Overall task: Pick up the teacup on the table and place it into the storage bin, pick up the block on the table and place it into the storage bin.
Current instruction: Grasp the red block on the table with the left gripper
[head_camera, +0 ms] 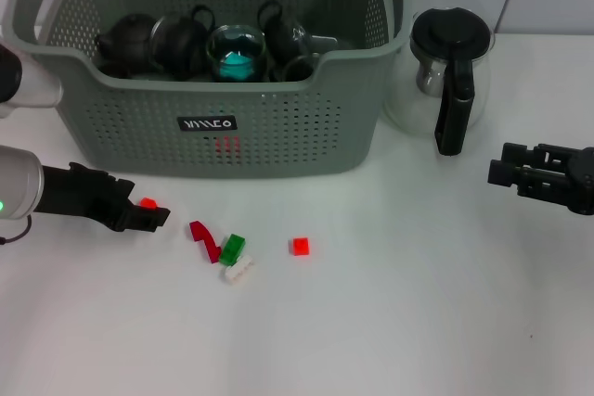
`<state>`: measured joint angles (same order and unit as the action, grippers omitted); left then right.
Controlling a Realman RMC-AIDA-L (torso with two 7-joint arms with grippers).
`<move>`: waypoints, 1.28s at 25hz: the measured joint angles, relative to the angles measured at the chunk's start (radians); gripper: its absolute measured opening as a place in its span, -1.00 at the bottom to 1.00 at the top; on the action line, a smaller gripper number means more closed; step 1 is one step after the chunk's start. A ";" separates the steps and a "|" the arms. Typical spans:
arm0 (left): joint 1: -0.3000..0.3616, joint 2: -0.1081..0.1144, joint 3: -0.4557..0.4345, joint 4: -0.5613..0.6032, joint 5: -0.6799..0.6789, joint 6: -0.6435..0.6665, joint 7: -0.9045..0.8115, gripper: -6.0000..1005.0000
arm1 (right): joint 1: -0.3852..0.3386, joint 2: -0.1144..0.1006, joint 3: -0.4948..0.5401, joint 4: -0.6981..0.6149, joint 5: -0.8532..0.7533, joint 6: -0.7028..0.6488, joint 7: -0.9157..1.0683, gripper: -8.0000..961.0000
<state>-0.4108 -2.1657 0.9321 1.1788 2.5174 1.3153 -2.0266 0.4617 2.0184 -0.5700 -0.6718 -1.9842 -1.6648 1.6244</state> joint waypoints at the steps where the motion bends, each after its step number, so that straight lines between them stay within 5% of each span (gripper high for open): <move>1: -0.002 0.000 0.001 -0.005 0.003 -0.006 0.000 0.43 | 0.000 0.000 0.000 0.000 0.000 0.000 0.000 0.27; 17: 0.001 -0.004 0.095 -0.025 0.041 -0.100 0.000 0.43 | -0.008 -0.001 -0.002 0.001 -0.001 -0.003 0.000 0.27; 32: -0.001 -0.005 0.117 -0.038 0.073 -0.134 -0.012 0.22 | -0.013 -0.001 0.001 0.000 -0.001 -0.002 -0.003 0.27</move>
<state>-0.4120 -2.1705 1.0489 1.1404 2.5909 1.1809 -2.0384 0.4492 2.0171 -0.5691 -0.6720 -1.9849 -1.6667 1.6210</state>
